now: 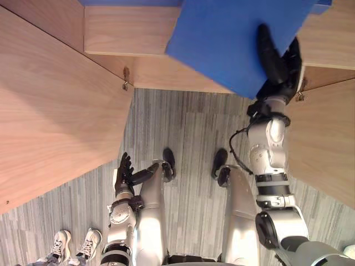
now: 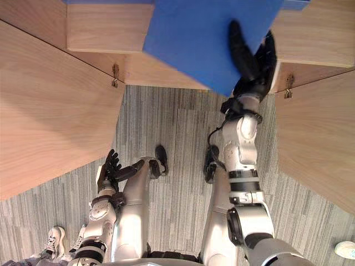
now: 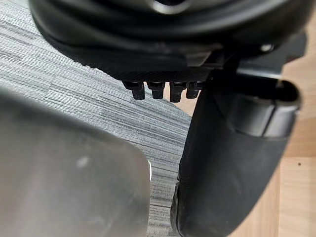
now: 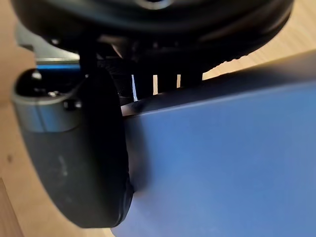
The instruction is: Walk over to the cabinet, pick up the folder, carry it to the office cabinet, place the folder inside the office cabinet, then close the office cabinet door
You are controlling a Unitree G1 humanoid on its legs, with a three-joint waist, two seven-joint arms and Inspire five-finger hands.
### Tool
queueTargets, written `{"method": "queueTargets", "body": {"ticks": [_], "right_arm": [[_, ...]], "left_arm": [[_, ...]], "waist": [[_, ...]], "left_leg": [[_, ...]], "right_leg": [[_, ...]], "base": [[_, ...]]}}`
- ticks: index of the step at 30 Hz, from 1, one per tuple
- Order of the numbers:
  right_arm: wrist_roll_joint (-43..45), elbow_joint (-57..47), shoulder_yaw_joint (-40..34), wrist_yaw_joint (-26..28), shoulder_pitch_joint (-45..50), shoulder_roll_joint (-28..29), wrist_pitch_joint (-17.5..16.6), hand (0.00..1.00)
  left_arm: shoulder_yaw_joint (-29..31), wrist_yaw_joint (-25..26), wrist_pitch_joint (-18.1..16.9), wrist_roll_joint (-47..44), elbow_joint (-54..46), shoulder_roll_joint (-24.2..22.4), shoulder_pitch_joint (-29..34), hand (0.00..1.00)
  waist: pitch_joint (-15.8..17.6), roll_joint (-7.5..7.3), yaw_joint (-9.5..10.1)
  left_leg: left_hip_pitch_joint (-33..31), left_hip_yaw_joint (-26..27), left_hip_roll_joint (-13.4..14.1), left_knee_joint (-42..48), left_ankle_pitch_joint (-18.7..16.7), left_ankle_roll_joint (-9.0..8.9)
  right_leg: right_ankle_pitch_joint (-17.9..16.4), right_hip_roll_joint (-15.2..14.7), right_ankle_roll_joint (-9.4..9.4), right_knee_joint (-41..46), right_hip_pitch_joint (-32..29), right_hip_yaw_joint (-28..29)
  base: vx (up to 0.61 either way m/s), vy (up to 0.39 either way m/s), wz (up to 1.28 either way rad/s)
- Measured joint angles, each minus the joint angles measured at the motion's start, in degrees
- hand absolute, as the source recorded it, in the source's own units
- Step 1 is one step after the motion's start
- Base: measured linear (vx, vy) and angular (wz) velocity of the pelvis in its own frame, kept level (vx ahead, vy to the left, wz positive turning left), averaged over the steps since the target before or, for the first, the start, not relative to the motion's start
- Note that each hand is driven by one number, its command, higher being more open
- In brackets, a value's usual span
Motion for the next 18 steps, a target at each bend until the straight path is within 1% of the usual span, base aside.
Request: {"method": "queueTargets", "body": {"ticks": [3, 4, 7, 8, 12, 14, 15, 17, 18], "right_arm": [[1.17, 3.27, -0.68, -2.05, -4.74, -0.28, 0.03, 0.0], [1.79, 4.58, -0.89, -2.96, -6.66, -0.26, 0.04, 1.0], [2.84, 8.04, -1.32, -4.76, -11.99, -0.25, 0.04, 1.0], [5.23, 9.33, -2.06, -5.78, -14.74, -0.2, 0.03, 1.0], [10.33, 9.54, -5.0, -8.71, -19.2, 1.81, -0.59, 1.0], [12.61, 9.53, -6.94, -10.61, -19.96, 3.71, -2.46, 1.0], [13.01, 9.51, -7.43, -11.16, -20.12, 4.11, -2.79, 1.0], [13.7, 9.27, -10.05, -13.12, -20.63, 5.95, -4.7, 1.0], [14.55, 9.0, -11.14, -14.04, -20.57, 7.0, -6.23, 1.0]], "left_arm": [[-0.02, 0.45, -0.01, -0.79, -0.38, -0.05, 0.0, 1.0], [-0.08, 0.88, 0.0, -1.21, -0.46, -0.1, 0.0, 1.0], [-0.17, 1.51, -0.02, -2.27, -0.75, -0.35, -0.02, 1.0], [-0.41, 1.6, -0.01, -3.1, -0.82, -0.36, -0.27, 1.0], [-1.47, 2.63, -0.01, -4.25, -1.52, -0.44, -0.51, 1.0], [-1.82, 3.24, -0.02, -4.47, -1.92, -0.63, -0.58, 1.0], [-2.03, 3.44, -0.02, -4.47, -1.93, -0.63, -0.63, 1.0], [-2.4, 3.86, -0.02, -4.47, -2.06, -0.78, -0.68, 1.0], [-2.4, 3.98, -0.01, -4.47, -2.09, -0.96, -0.69, 1.0]], "waist": [[0.0, 0.0, 0.04], [0.0, 0.0, 0.12], [0.0, 0.0, 0.3], [0.0, 0.0, 0.51], [-0.01, 0.02, 1.06], [-0.04, 0.05, 1.07], [-0.06, 0.07, 1.09], [-0.09, 0.11, 1.13], [-0.09, 0.11, 1.07]], "left_leg": [[-0.6, -0.01, 0.17, 0.04, 0.01, 0.01], [-0.7, -0.02, 0.22, 0.01, 0.01, 0.01], [-1.11, -0.02, 0.27, -0.01, 0.03, 0.02], [-1.25, -0.07, 0.28, -0.02, 0.04, 0.02], [-1.28, -0.2, 0.16, -0.24, 0.09, 0.01], [-1.26, -0.29, -0.18, -0.64, 0.37, 0.04], [-1.26, -0.32, -0.33, -0.85, 0.53, 0.01], [-1.18, -0.61, -0.75, -1.73, 1.05, -0.09], [-0.95, -0.83, -0.93, -2.14, 1.28, -0.19]], "right_leg": [[0.01, 0.07, -0.01, 0.04, -0.61, -0.11], [0.01, 0.09, -0.02, 0.01, -0.71, -0.17], [0.03, 0.09, -0.04, -0.02, -1.11, -0.27], [0.03, 0.09, -0.05, -0.02, -1.21, -0.37], [0.03, -0.13, -0.05, -0.08, -1.17, -0.77], [0.03, -0.42, -0.05, -0.23, -1.1, -0.99], [0.03, -0.54, -0.05, -0.28, -1.09, -1.05], [0.04, -0.82, -0.06, -0.73, -0.87, -1.45], [0.03, -0.98, -0.07, -0.9, -0.56, -1.75]], "base": [[0.0, -0.011, 0.0], [-0.01, -0.032, -0.01], [-0.01, -0.024, 0.0], [-0.02, -0.038, 0.01], [-0.02, -0.035, 0.03], [-0.02, -0.038, 0.07], [-0.03, -0.045, 0.12], [-0.03, -0.052, 0.14], [-0.02, -0.063, 0.1]]}}
